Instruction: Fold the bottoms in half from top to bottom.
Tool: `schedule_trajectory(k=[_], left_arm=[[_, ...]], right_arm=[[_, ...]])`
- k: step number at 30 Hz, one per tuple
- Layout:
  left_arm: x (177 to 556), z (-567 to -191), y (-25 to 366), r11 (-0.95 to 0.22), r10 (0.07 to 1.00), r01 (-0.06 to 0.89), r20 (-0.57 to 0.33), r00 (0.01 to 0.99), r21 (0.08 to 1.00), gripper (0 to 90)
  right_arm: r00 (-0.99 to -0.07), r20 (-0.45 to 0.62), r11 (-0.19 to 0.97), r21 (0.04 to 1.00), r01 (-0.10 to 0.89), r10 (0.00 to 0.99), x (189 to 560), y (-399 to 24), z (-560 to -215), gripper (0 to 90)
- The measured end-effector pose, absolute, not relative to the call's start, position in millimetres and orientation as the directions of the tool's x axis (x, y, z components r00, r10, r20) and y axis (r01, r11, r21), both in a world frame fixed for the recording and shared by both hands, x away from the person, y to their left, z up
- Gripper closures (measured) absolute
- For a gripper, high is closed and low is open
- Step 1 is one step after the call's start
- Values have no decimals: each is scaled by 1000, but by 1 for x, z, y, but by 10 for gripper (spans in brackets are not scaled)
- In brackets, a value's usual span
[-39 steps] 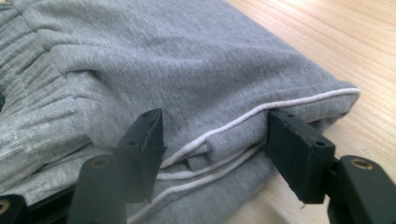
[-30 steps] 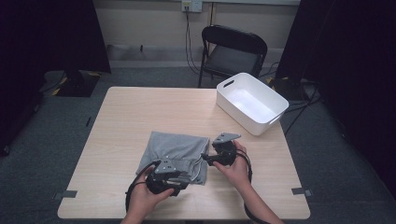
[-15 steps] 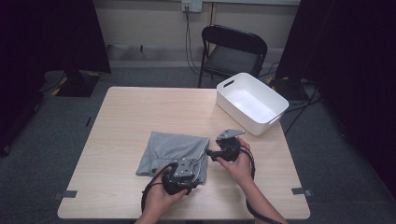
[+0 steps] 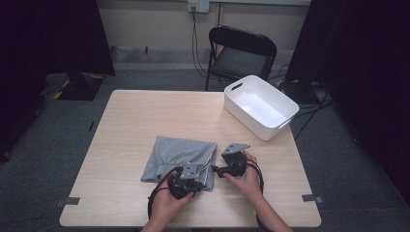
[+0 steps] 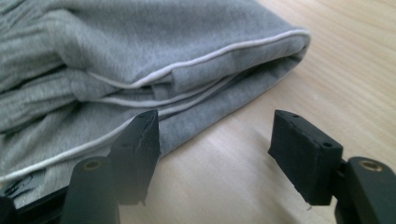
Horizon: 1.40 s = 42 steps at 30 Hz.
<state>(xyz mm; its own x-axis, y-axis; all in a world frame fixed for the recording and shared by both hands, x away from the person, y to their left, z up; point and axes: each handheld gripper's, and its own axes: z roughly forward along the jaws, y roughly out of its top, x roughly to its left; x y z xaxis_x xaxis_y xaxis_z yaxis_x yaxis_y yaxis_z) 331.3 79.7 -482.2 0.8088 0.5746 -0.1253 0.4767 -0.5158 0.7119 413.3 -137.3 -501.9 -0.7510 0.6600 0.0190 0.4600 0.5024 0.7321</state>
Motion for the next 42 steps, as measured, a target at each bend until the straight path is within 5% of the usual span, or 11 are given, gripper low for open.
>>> schedule_trajectory(k=[16,26,42], left_arm=[[332,-493,61,-510,567,479,-140,812,715,862],[333,-494,61,-513,565,480,-141,813,711,859],[331,-494,61,-515,564,466,-125,816,720,853]], right_arm=[[-759,14,508,735,449,651,412,-136,-507,329],[-782,81,459,771,442,618,408,-135,-493,595],[-803,69,513,736,442,592,400,-117,-498,661]])
